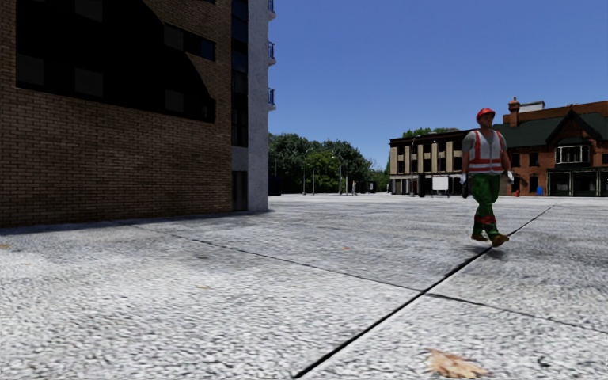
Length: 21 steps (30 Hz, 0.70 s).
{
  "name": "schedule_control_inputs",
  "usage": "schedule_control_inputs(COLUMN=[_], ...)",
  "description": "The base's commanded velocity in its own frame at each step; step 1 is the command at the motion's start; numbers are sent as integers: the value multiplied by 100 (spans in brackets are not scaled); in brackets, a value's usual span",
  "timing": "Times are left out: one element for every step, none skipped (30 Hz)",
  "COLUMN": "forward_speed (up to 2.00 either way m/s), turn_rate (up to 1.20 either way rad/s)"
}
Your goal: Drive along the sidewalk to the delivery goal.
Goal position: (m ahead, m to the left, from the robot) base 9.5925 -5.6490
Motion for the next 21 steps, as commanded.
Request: schedule_control_inputs(forward_speed=[133,133,133,133,133,133,133,133,133,133,133,133,133,134,134,135,135,136,139,141,141], turn_rate=[-17,-19,-19,-20,-20,-20,-20,-22,-26,-32,-35,-35,-36,-36,-36,-36,-36,-36,-36,-36,-36])
